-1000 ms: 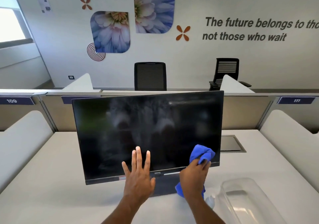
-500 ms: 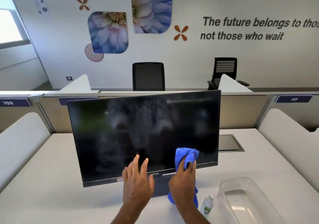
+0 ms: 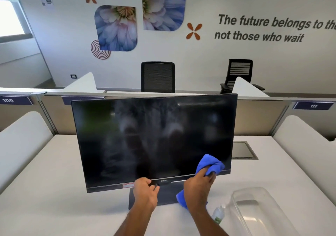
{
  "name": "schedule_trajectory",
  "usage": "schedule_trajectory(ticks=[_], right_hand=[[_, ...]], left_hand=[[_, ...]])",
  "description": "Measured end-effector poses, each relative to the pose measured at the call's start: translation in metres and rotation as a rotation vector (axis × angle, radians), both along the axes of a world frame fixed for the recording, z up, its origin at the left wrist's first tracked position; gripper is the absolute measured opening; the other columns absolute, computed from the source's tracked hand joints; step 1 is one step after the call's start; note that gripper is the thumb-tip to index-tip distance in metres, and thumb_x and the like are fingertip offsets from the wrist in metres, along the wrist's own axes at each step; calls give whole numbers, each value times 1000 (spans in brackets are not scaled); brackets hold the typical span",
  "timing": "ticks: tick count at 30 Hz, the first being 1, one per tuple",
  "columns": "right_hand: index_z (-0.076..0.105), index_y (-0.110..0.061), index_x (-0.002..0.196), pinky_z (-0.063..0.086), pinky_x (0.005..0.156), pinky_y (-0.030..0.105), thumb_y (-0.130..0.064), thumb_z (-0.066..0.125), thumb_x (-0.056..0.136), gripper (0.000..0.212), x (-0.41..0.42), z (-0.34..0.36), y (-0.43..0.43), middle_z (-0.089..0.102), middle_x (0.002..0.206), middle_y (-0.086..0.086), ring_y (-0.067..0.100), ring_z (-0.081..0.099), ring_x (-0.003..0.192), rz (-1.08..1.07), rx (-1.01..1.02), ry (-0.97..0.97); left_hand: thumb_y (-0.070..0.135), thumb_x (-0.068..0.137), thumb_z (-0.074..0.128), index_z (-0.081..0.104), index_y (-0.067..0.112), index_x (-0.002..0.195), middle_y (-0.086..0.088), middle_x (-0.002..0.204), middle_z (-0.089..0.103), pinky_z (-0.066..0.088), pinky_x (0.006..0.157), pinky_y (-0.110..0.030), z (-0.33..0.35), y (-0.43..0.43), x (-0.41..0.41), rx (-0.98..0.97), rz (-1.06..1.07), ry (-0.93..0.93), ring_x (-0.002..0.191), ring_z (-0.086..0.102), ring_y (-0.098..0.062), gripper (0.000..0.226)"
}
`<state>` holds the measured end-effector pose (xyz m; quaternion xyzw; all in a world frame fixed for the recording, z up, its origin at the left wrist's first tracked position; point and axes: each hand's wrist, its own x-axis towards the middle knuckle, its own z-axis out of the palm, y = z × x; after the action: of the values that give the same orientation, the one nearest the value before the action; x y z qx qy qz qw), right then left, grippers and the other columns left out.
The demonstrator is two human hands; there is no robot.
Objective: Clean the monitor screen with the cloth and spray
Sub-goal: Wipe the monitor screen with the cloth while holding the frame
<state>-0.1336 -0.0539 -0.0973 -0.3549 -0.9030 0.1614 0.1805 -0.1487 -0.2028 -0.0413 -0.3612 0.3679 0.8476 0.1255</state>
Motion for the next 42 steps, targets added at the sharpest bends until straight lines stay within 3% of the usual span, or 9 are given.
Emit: schedule_trajectory(ticks=[2,5,8,13,19,26,31,37,42], right_hand=[[30,11,141,38,109,46,-8,64,70,81,6,-7,-19,37,142,33,46,45,122,88,-12,-9],[17,-5,144,50,97,40,-1,71,68,92,18,-3,-29,48,136,20,32,56,113,130,-96,110],[35,4,141,49,99,38,-1,66,69,79,16,5,-6,48,133,25,35,54,113,89,-12,66],[41,11,128,48,94,50,3,61,67,64,-4,25,48,52,115,34,45,54,102,-95,-135,116],[35,6,132,46,96,52,1,56,75,61,-10,29,61,46,125,32,44,49,111,-202,-286,236],[38,9,133,50,87,46,5,57,73,63,5,7,14,52,114,32,38,54,92,-122,-319,254],[29,9,141,46,97,50,7,56,74,73,-14,58,41,44,133,34,48,51,111,-170,-319,417],[27,2,143,48,94,49,0,50,81,67,-22,77,72,42,136,29,42,48,116,-163,-258,293],[43,6,124,48,88,44,-2,55,82,45,-3,43,44,49,122,30,40,53,101,-213,-388,210]], left_hand=[[-5,85,32,44,1,94,-15,103,49,33,112,-51,0,3,-2,29,20,1,105,47,-36,16],[-5,79,33,43,7,84,-12,89,50,38,104,-49,-3,7,-6,37,35,4,92,51,-35,17],[-5,74,32,40,11,77,-12,89,48,40,93,-46,-6,6,-10,33,45,2,79,50,-30,18],[-4,72,31,35,12,70,-10,88,47,41,101,-48,-6,5,-9,55,46,18,85,49,-32,16],[-5,71,28,26,15,65,-9,77,44,39,106,-50,-3,1,-5,64,32,38,79,50,-31,21],[-3,65,34,37,13,71,-12,88,50,40,107,-51,-8,1,-8,70,21,71,90,51,-33,17],[4,80,40,51,9,91,-15,104,60,38,109,-52,-12,-3,-8,101,18,78,104,57,-36,16],[4,83,40,50,8,92,-16,114,58,35,112,-52,-8,-2,-6,114,30,69,108,55,-37,14],[2,82,37,47,8,87,-15,112,56,32,113,-52,-6,-2,-5,122,23,63,108,54,-37,12]])
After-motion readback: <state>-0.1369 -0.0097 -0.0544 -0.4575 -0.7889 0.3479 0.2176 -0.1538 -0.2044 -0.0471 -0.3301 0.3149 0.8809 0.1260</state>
